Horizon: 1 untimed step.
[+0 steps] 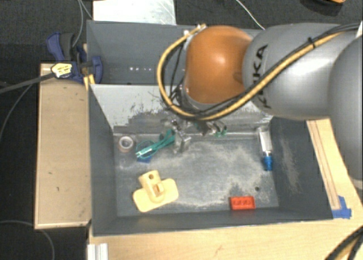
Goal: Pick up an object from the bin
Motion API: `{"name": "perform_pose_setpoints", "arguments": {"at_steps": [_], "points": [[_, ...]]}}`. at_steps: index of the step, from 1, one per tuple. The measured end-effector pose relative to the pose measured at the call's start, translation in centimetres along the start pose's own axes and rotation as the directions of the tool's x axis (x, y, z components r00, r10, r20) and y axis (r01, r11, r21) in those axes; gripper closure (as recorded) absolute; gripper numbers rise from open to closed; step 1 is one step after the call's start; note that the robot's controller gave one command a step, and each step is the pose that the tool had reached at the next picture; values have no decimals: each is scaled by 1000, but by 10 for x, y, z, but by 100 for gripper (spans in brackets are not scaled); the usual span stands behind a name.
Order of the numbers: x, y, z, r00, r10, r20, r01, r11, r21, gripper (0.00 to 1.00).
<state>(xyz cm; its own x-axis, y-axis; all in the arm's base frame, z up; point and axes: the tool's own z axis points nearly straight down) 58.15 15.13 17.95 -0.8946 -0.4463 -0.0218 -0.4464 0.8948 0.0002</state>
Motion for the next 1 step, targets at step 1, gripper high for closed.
{"name": "perform_pose_setpoints", "arguments": {"at_steps": [1], "points": [[-8,-3,-107,1000,14,11,-14,1000,2,100]]}}
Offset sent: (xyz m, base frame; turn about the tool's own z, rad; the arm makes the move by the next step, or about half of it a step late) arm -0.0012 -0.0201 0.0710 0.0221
